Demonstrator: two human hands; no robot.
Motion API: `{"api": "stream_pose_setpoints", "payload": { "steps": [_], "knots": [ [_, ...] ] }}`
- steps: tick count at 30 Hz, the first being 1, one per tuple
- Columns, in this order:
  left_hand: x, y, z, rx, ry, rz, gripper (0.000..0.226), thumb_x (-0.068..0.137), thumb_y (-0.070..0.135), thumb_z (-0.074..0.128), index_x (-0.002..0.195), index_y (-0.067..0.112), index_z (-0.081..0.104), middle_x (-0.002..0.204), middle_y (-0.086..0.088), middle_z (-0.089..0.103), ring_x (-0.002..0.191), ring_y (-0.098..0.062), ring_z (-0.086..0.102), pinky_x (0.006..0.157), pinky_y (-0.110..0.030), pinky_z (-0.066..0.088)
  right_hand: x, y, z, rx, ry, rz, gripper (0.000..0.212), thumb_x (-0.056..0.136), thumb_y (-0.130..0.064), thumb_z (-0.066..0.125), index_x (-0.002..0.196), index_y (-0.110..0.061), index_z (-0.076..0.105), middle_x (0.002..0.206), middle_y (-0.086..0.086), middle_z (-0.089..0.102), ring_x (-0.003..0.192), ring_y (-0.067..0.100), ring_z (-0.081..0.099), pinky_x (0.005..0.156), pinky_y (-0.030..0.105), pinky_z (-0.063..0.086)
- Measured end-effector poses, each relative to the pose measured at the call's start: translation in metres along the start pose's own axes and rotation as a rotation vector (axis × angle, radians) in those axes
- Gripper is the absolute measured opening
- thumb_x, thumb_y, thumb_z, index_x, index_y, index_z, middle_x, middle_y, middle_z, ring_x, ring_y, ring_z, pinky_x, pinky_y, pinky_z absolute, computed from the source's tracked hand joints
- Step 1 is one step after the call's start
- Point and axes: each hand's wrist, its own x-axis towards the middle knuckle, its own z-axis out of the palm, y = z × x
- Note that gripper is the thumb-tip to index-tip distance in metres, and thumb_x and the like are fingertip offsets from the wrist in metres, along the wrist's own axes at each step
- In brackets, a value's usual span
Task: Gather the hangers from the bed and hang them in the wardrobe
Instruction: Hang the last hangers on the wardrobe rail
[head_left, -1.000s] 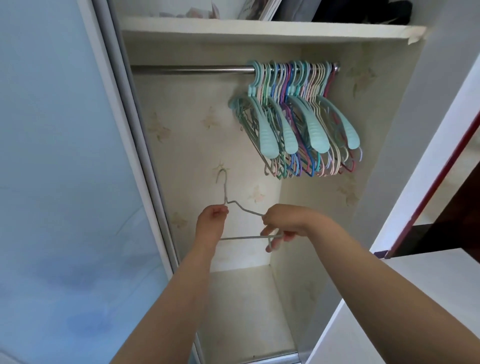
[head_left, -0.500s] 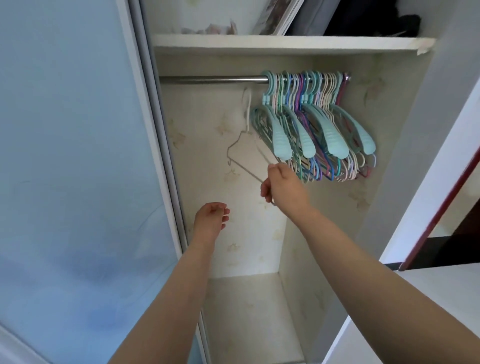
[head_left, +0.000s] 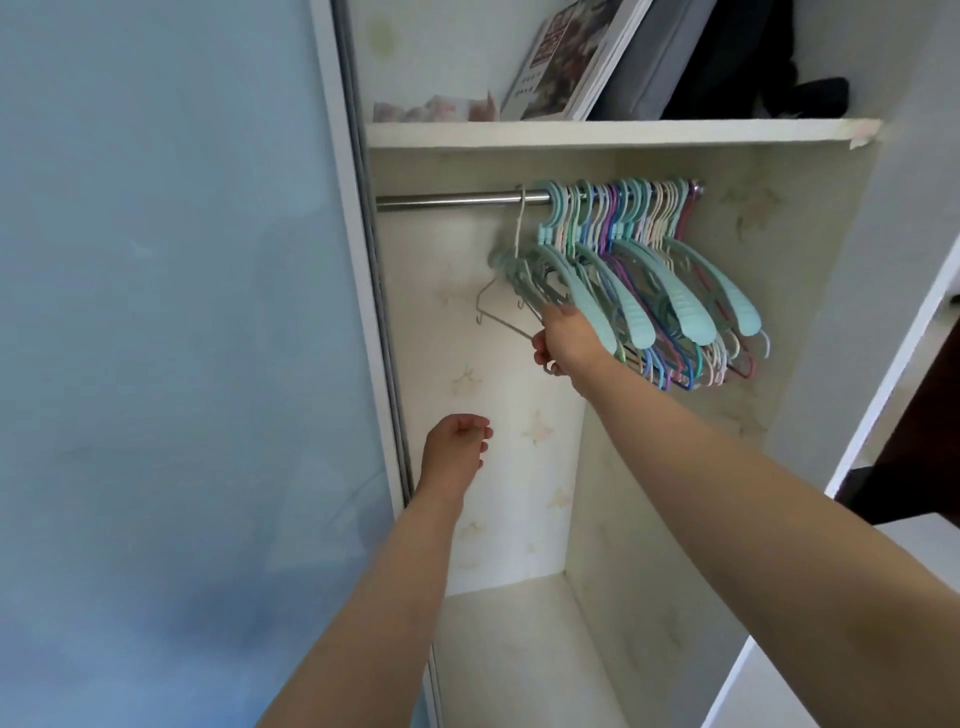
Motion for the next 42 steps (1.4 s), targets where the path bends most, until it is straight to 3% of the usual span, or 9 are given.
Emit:
{"api": "stream_pose_setpoints", "payload": {
  "steps": [5,12,17,20,23,28,32,37,42],
  "knots": [
    [0.010,-0.005,0.001,0.059,-0.040,0.007,0.018,0.091,0.012,0.047,0.086,0.022,0.061,0.089,0.005,0.067,0.079,-0.012,0.059,0.069,-0.025,0.046,0.001,0.025,0.006,0.048,0.190,0.003,0.030,0.102,-0.025,0.028,0.112,-0.004,0.047,0.089,0.014,0.053,0.070,0.022,0.053,0.043,0.018,0.038],
    [0.001,-0.021,0.032,0.086,-0.196,-0.037,0.018,0.090,0.009,0.048,0.084,0.020,0.060,0.085,0.006,0.066,0.078,-0.012,0.058,0.071,-0.027,0.046,-0.039,0.072,-0.015,0.235,0.167,0.075,0.035,0.095,-0.047,0.048,0.112,-0.016,0.050,0.110,0.000,0.054,0.105,0.017,0.056,0.084,0.034,0.054],
    [-0.024,-0.034,0.070,0.178,-0.333,0.004,0.015,0.091,0.014,0.049,0.087,0.021,0.061,0.089,0.006,0.067,0.083,-0.013,0.060,0.082,-0.033,0.050,-0.087,0.120,-0.058,0.184,0.078,0.194,0.036,0.093,-0.046,0.052,0.106,-0.013,0.058,0.106,0.004,0.067,0.091,0.020,0.067,0.083,0.038,0.055],
    [-0.048,-0.041,0.104,0.235,-0.454,0.033,0.015,0.094,0.015,0.047,0.091,0.017,0.062,0.091,0.002,0.067,0.082,-0.015,0.060,0.080,-0.033,0.049,-0.127,0.143,-0.094,0.167,0.067,0.211,0.032,0.095,-0.042,0.051,0.094,-0.012,0.060,0.095,0.005,0.070,0.081,0.019,0.068,0.079,0.037,0.055],
    [-0.084,-0.055,0.145,0.271,-0.573,0.046,0.018,0.096,0.015,0.045,0.099,0.012,0.062,0.092,0.000,0.067,0.080,-0.015,0.060,0.075,-0.029,0.047,-0.173,0.171,-0.136,0.153,0.121,0.263,0.033,0.094,-0.040,0.052,0.097,-0.008,0.062,0.097,0.007,0.071,0.083,0.021,0.069,0.080,0.037,0.055],
    [-0.168,-0.081,0.225,0.313,-0.757,0.029,0.017,0.098,0.018,0.045,0.098,0.015,0.061,0.092,0.001,0.068,0.076,-0.012,0.063,0.067,-0.024,0.046,-0.271,0.221,-0.216,0.210,0.305,0.384,0.033,0.094,-0.038,0.055,0.097,-0.006,0.062,0.087,0.007,0.068,0.077,0.022,0.068,0.079,0.037,0.055],
    [-0.264,-0.099,0.294,0.362,-0.936,0.024,0.017,0.099,0.020,0.044,0.098,0.018,0.061,0.094,0.001,0.069,0.080,-0.012,0.064,0.070,-0.026,0.048,-0.372,0.256,-0.287,0.248,0.490,0.478,0.026,0.094,-0.035,0.057,0.089,-0.009,0.060,0.075,0.004,0.060,0.067,0.019,0.063,0.068,0.031,0.054],
    [-0.413,-0.117,0.378,0.376,-1.156,0.003,0.018,0.098,0.018,0.044,0.097,0.017,0.062,0.092,0.002,0.069,0.079,-0.011,0.064,0.076,-0.031,0.053,-0.513,0.291,-0.381,0.287,0.760,0.601,0.022,0.094,-0.032,0.056,0.090,-0.011,0.060,0.076,0.002,0.060,0.064,0.016,0.061,0.068,0.030,0.053],
    [-0.517,-0.133,0.441,0.399,-1.361,0.015,0.017,0.099,0.016,0.045,0.092,0.017,0.060,0.087,0.002,0.066,0.072,-0.010,0.061,0.066,-0.025,0.048,-0.607,0.309,-0.437,0.343,0.987,0.660,0.023,0.095,-0.031,0.054,0.096,-0.011,0.064,0.080,0.001,0.064,0.065,0.014,0.061,0.068,0.029,0.053]
  ]
}}
